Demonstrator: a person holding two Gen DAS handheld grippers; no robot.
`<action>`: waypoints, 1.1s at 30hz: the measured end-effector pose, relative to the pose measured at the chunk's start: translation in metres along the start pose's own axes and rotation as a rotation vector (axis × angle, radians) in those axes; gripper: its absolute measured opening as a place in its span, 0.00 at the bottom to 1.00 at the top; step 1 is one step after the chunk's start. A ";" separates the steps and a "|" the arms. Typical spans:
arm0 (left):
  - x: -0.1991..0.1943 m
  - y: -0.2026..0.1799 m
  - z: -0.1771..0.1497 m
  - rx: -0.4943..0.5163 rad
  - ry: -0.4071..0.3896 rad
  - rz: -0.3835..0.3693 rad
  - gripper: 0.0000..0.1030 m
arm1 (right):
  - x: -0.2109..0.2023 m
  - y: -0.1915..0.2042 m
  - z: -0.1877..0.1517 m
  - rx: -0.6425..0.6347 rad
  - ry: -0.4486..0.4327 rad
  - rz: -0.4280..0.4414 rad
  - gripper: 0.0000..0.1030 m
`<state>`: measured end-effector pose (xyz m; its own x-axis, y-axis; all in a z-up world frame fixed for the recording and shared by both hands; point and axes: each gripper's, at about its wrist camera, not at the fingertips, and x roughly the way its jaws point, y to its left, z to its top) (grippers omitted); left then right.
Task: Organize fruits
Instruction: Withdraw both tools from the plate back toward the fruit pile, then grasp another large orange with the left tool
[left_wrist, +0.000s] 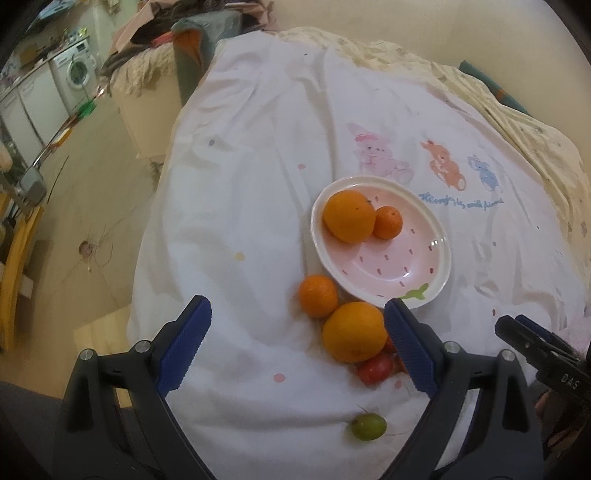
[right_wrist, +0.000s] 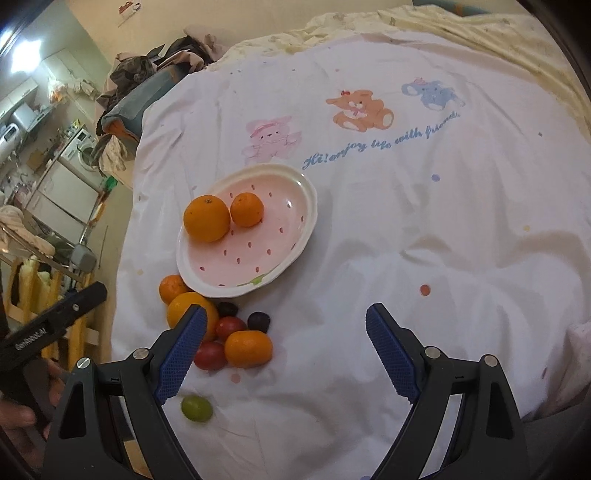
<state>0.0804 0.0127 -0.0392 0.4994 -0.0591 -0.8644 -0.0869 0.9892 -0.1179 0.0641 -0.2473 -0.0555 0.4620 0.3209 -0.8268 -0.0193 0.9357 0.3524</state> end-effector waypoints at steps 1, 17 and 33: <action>0.002 0.002 0.000 -0.008 0.008 0.003 0.90 | 0.003 0.000 0.001 0.006 0.007 -0.001 0.87; 0.067 -0.019 -0.016 -0.084 0.252 -0.052 0.89 | 0.021 -0.021 0.005 0.116 0.070 -0.035 0.87; 0.099 -0.035 -0.021 -0.121 0.323 -0.119 0.57 | 0.021 -0.037 0.002 0.203 0.113 0.026 0.87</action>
<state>0.1151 -0.0309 -0.1306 0.2159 -0.2309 -0.9487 -0.1559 0.9510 -0.2669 0.0761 -0.2754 -0.0852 0.3611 0.3700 -0.8560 0.1542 0.8816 0.4462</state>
